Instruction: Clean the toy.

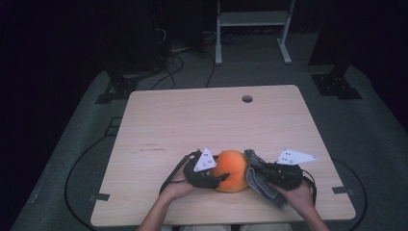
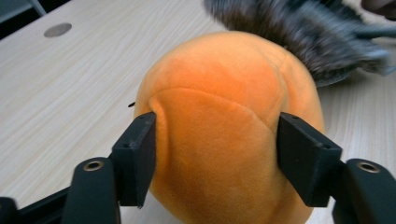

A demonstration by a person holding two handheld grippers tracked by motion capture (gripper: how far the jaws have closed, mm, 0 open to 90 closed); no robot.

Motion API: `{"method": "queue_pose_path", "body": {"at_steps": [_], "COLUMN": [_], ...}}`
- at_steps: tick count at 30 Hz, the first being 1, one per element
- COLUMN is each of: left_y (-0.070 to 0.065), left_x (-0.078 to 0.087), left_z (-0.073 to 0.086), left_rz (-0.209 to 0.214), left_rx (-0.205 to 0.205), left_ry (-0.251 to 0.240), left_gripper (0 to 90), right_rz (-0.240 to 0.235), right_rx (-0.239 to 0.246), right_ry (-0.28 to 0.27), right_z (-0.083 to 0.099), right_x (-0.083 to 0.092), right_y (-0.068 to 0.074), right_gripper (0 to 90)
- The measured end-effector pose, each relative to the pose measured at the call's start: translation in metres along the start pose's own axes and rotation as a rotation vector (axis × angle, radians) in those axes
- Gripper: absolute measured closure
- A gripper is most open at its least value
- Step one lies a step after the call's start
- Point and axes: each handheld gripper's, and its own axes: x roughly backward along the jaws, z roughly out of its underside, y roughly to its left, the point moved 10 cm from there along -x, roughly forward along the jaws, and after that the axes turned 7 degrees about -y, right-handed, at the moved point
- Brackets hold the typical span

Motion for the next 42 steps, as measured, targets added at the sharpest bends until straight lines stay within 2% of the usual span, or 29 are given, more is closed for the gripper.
{"method": "queue_pose_path", "body": {"at_steps": [1, 2, 3, 5, 6, 7, 9, 11, 12, 14, 17, 18, 20, 23, 25, 26, 29, 31, 32, 33, 34, 36, 39, 40, 42], "left_y": [-0.004, -0.007, -0.011, -0.014, -0.014, -0.012, -0.006, -0.002, -0.004, -0.006, -0.007, -0.008, -0.011, -0.019, -0.021, -0.02, -0.013, -0.01, -0.011, -0.013, -0.015, -0.017, -0.019, -0.022, -0.027], "left_x": [-0.001, -0.002, -0.003, -0.003, -0.002, -0.001, 0.0, -0.002, -0.005, -0.007, -0.005, -0.005, -0.004, -0.007, -0.007, -0.007, -0.006, -0.008, -0.009, -0.01, -0.011, -0.011, -0.011, -0.012, -0.013], "left_z": [-0.004, -0.008, -0.011, -0.015, -0.016, -0.015, -0.011, -0.006, -0.002, -0.001, -0.007, -0.008, -0.013, -0.019, -0.021, -0.021, -0.017, -0.014, -0.014, -0.013, -0.014, -0.015, -0.017, -0.018, -0.019], "left_rz": [0.002, 0.006, 0.012, 0.01, 0.015, 0.019, 0.008, 0.013, 0.034, 0.041, 0.023, 0.019, 0.021, 0.029, 0.027, 0.023, 0.006, 0.007, 0.019, 0.039, 0.04, 0.032, 0.03, 0.034, 0.04], "left_rx": [-0.006, -0.016, -0.034, -0.05, -0.041, -0.024, 0.005, 0.049, 0.066, 0.064, 0.046, 0.042, 0.029, -0.012, -0.031, -0.025, 0.028, 0.063, 0.089, 0.097, 0.08, 0.061, 0.036, 0.025, -0.004], "left_ry": [-0.008, -0.016, -0.025, -0.03, -0.042, -0.047, -0.032, -0.021, -0.01, -0.021, -0.055, -0.054, -0.058, -0.063, -0.065, -0.065, -0.058, -0.049, -0.052, -0.056, -0.063, -0.067, -0.066, -0.07, -0.069], "left_gripper": [35.9, 35.9, 35.6, 30.1, 25.3, 22.2, 15.7, 13.0, 12.7, 18.2, 33.1, 34.7, 35.7, 35.8, 31.6, 26.0, 16.2, 14.3, 14.5, 17.9, 24.6, 29.5, 32.0, 32.5, 32.8], "right_rz": [-0.029, -0.051, -0.055, -0.027, -0.022, -0.026, -0.018, -0.017, -0.014, -0.012, 0.008, 0.017, 0.022, -0.034, -0.031, -0.021, -0.009, -0.002, 0.003, 0.007, 0.006, 0.014, 0.024, 0.01, -0.049], "right_rx": [0.019, 0.038, 0.058, 0.098, 0.095, 0.07, 0.053, 0.04, 0.043, 0.036, 0.037, 0.039, 0.047, 0.086, 0.123, 0.128, 0.103, 0.078, 0.077, 0.076, 0.07, 0.08, 0.1, 0.112, 0.143], "right_ry": [-0.037, -0.044, -0.033, 0.022, 0.027, 0.022, 0.018, 0.019, 0.023, 0.024, 0.028, 0.023, -0.003, -0.057, -0.033, -0.017, -0.009, -0.01, -0.006, -0.003, -0.008, -0.001, -0.02, -0.032, -0.059], "right_z": [-0.009, -0.013, -0.013, -0.004, 0.001, 0.003, 0.005, 0.006, 0.007, 0.009, 0.007, 0.005, -0.003, -0.018, -0.017, -0.012, -0.004, -0.003, -0.002, -0.001, -0.001, -0.002, -0.009, -0.014, -0.024], "right_x": [0.001, 0.001, -0.001, -0.007, -0.008, -0.007, -0.005, -0.003, -0.003, -0.004, -0.001, 0.0, 0.004, 0.007, 0.005, 0.003, 0.003, 0.005, 0.005, 0.005, 0.006, 0.006, 0.01, 0.011, 0.011], "right_y": [0.01, 0.017, 0.02, 0.019, 0.016, 0.014, 0.008, 0.004, 0.003, 0.001, -0.003, -0.004, -0.002, 0.016, 0.019, 0.017, 0.007, 0.001, 0.0, -0.002, -0.002, -0.003, 0.001, 0.006, 0.024], "right_gripper": [80.4, 80.3, 80.3, 80.4, 80.4, 80.4, 80.4, 80.3, 80.4, 80.4, 80.4, 80.3, 80.4, 80.3, 80.4, 80.4, 80.4, 80.4, 80.4, 80.4, 80.4, 80.4, 80.4, 80.4, 80.4]}}
